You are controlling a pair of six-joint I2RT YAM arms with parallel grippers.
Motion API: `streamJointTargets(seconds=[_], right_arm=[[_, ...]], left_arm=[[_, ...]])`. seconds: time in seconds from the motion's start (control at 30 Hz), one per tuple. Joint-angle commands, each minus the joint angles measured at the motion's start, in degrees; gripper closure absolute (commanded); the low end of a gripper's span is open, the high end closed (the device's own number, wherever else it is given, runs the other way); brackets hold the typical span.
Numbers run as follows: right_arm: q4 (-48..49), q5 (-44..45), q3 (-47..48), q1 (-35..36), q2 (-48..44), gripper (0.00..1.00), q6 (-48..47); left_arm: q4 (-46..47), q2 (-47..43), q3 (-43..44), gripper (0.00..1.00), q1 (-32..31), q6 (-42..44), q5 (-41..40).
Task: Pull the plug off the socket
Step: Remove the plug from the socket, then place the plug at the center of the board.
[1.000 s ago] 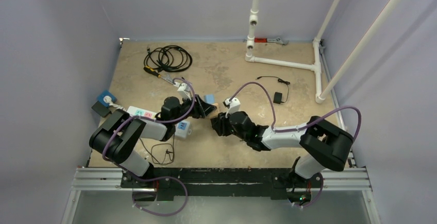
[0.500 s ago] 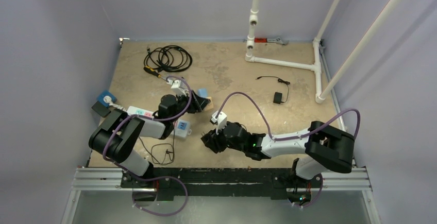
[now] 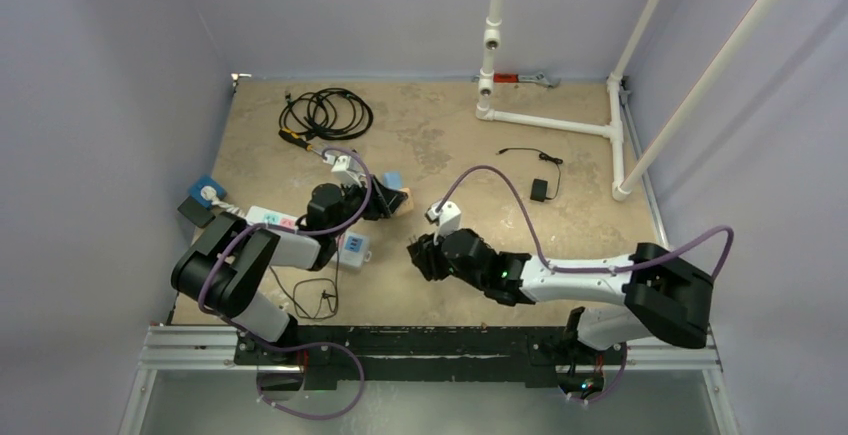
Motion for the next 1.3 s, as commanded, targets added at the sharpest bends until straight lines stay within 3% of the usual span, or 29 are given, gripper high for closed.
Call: streamJointTargets(seconds=[0.0, 0.27, 0.6, 0.8, 1.27], right_arm=[[-9.3, 7.7, 4.1, -6.6, -5.6, 1.00, 2.2], [-16.6, 11.4, 8.2, -24.7, -14.6, 1.00, -2.7], [-22.1, 14.4, 16.9, -45.0, -10.6, 1.00, -7.0], [-21.4, 15.2, 17.6, -48.4, -3.8, 1.00, -7.0], [-17.7, 2.7, 18.9, -50.2, 9.3, 1.00, -9.7]], left_arm=[[-5.5, -1.7, -1.0, 1.00, 0.4, 3.2, -1.8], [-6.1, -7.2, -1.9, 1.00, 0.4, 7.8, -1.4], [-4.2, -8.7, -2.5, 1.00, 0.4, 9.1, 1.4], [-3.0, -9.1, -2.8, 1.00, 0.4, 9.1, 2.4], [-1.8, -8.5, -2.9, 1.00, 0.4, 8.9, 3.7]])
